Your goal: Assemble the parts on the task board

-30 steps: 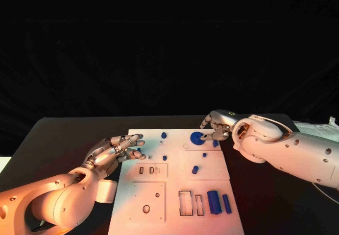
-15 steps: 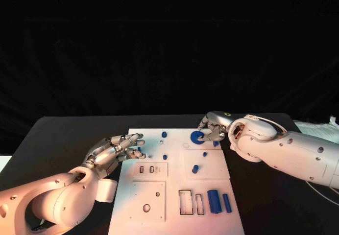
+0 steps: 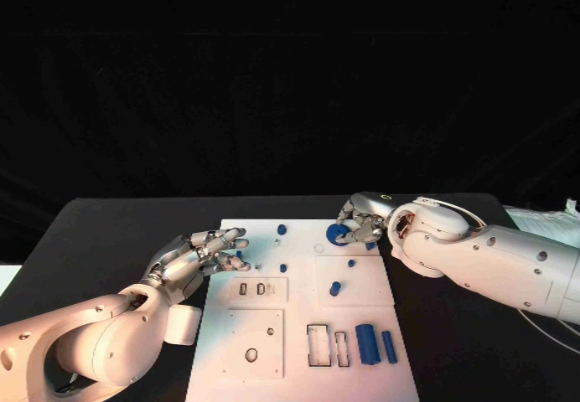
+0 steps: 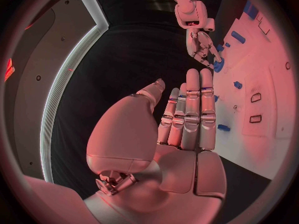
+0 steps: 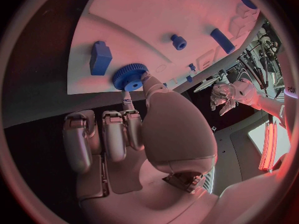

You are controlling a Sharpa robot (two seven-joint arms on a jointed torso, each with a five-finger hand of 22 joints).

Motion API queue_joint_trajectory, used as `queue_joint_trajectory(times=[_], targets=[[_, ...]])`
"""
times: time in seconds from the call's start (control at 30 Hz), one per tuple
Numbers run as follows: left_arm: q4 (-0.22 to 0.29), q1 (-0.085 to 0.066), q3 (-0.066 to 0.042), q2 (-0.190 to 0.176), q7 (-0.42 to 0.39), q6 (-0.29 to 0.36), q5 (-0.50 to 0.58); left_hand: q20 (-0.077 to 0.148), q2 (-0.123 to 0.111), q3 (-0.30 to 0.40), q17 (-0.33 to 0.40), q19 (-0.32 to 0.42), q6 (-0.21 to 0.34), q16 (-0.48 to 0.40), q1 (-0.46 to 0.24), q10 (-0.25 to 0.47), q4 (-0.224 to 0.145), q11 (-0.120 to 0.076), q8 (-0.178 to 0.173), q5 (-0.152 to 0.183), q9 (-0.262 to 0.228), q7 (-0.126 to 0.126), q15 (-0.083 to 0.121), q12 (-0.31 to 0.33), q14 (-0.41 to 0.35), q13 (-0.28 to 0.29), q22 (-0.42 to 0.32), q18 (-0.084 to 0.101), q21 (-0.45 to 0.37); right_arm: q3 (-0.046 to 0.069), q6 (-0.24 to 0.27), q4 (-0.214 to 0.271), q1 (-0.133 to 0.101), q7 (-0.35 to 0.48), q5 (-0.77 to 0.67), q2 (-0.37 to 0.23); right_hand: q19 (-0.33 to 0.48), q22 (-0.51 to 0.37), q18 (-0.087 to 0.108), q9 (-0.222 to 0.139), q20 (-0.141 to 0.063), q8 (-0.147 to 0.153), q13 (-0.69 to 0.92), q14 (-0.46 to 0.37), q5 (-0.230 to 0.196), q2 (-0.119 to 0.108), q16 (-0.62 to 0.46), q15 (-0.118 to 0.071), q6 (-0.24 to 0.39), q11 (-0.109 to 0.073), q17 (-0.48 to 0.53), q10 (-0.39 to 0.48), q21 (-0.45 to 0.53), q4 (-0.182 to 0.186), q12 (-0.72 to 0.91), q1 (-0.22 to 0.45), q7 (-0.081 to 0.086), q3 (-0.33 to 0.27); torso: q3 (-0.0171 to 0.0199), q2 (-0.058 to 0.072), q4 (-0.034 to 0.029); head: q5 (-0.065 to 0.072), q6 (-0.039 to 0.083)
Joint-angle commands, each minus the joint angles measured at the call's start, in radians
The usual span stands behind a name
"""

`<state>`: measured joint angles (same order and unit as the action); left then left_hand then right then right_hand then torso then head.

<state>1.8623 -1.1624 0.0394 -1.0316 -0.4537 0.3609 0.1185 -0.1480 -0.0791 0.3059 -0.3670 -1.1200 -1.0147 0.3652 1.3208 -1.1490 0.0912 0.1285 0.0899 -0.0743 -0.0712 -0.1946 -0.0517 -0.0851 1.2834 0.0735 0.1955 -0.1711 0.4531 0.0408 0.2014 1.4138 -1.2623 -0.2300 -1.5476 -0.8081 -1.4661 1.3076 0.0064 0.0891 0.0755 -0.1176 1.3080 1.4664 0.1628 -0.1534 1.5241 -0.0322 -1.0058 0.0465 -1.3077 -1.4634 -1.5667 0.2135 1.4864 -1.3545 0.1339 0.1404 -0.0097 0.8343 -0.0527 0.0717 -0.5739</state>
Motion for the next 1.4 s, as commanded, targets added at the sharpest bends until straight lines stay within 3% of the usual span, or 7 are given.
queue_joint_trajectory(times=[0.03,0.17,0.37,0.6,1.0,1.3,1.4], targets=[[0.001,-0.001,-0.001,0.001,-0.002,-0.023,0.001,-0.004,0.005,0.000,-0.001,0.005,0.002,0.003,-0.006,0.005,-0.008,-0.001,-0.006,0.006,0.001,-0.003,0.001,0.005,-0.007,0.001,0.001,-0.009,0.003,-0.002,-0.034,-0.003,0.004,-0.003,-0.005,0.000,-0.105,0.263,-0.006,0.002,0.007,-0.005,0.201,0.086,0.010,0.013,0.006,0.008,-0.012,0.002,-0.168,-0.067,-0.004,-0.007,0.008,0.000,0.000,0.000,0.0005,0.000,0.0007,0.000,-0.001],[0.001,-0.001,-0.001,0.000,-0.001,-0.023,0.001,-0.004,0.005,0.000,-0.001,0.005,0.002,0.003,-0.006,0.005,-0.008,-0.001,-0.006,0.006,0.001,-0.003,0.001,0.005,-0.007,0.001,0.001,-0.009,0.003,-0.002,-0.036,-0.002,0.005,-0.002,-0.008,-0.001,-0.105,0.263,-0.006,0.004,0.006,-0.010,0.207,0.087,0.022,0.024,0.008,0.007,-0.022,0.000,-0.172,-0.070,-0.004,-0.014,0.014,-0.008,-0.002,0.007,0.0003,0.001,0.0001,0.000,-0.001],[0.000,-0.001,-0.001,0.001,-0.001,-0.023,0.001,-0.004,0.005,0.000,-0.001,0.005,0.002,0.003,-0.006,0.005,-0.008,-0.001,-0.006,0.006,0.001,-0.003,0.001,0.005,-0.007,0.001,0.001,-0.009,0.003,-0.002,-0.022,0.002,0.006,0.004,-0.031,0.000,-0.105,0.263,-0.006,0.014,-0.002,-0.030,0.219,0.087,0.005,0.075,0.010,-0.005,-0.071,-0.015,-0.177,-0.077,-0.004,-0.058,0.027,-0.068,-0.019,0.063,0.0003,0.000,-0.0004,0.001,-0.001],[0.000,-0.001,-0.001,0.001,-0.002,-0.024,0.001,-0.005,0.005,0.000,-0.004,0.006,0.002,0.005,-0.007,0.005,-0.009,-0.001,-0.007,0.006,0.000,-0.003,0.000,0.005,-0.009,0.001,0.002,-0.009,0.004,-0.002,0.091,0.022,0.008,0.034,-0.100,0.004,-0.105,0.263,-0.006,0.028,-0.017,-0.052,0.233,0.090,-0.006,0.105,0.017,-0.021,-0.126,-0.034,-0.193,-0.086,-0.004,-0.111,0.044,-0.106,-0.041,0.120,0.0005,0.000,0.0004,0.000,-0.001],[-0.001,-0.001,-0.001,0.003,-0.002,-0.025,0.001,-0.005,0.005,0.000,-0.004,0.006,0.002,0.005,-0.007,0.005,-0.009,-0.001,-0.007,0.006,0.000,-0.003,0.000,0.005,-0.009,0.001,0.002,-0.009,0.004,-0.002,0.156,0.094,0.006,0.030,-0.136,0.060,-0.105,0.263,-0.006,0.029,-0.022,-0.038,0.231,0.090,-0.013,0.088,0.017,-0.023,-0.121,-0.034,-0.193,-0.085,-0.004,-0.104,0.040,-0.044,-0.040,0.119,-0.0007,0.001,-0.0005,-0.010,0.003],[0.000,-0.001,-0.001,0.005,-0.001,-0.028,0.001,-0.005,0.005,0.000,-0.004,0.006,0.002,0.005,-0.007,0.005,-0.009,-0.001,-0.007,0.006,0.000,-0.003,0.000,0.005,-0.009,0.001,0.002,-0.009,0.004,-0.008,0.178,0.079,0.002,0.015,-0.190,0.139,-0.105,0.263,-0.006,0.029,-0.022,-0.034,0.231,0.091,-0.016,0.085,0.017,-0.022,-0.119,-0.033,-0.195,-0.085,-0.004,-0.102,0.040,-0.033,-0.039,0.120,-0.0019,0.001,-0.0030,-0.009,0.005],[-0.001,-0.001,-0.001,0.007,-0.001,-0.029,0.001,-0.005,0.005,0.000,-0.004,0.006,0.002,0.005,-0.007,0.005,-0.009,-0.001,-0.007,0.006,0.000,-0.003,0.000,0.005,-0.009,0.001,0.002,-0.009,0.004,-0.019,0.174,0.057,0.002,0.017,-0.197,0.177,-0.105,0.263,-0.006,0.028,-0.022,-0.033,0.231,0.091,-0.016,0.085,0.017,-0.022,-0.118,-0.033,-0.194,-0.085,-0.004,-0.102,0.039,-0.031,-0.039,0.121,-0.0006,0.002,-0.0023,-0.012,0.004]])
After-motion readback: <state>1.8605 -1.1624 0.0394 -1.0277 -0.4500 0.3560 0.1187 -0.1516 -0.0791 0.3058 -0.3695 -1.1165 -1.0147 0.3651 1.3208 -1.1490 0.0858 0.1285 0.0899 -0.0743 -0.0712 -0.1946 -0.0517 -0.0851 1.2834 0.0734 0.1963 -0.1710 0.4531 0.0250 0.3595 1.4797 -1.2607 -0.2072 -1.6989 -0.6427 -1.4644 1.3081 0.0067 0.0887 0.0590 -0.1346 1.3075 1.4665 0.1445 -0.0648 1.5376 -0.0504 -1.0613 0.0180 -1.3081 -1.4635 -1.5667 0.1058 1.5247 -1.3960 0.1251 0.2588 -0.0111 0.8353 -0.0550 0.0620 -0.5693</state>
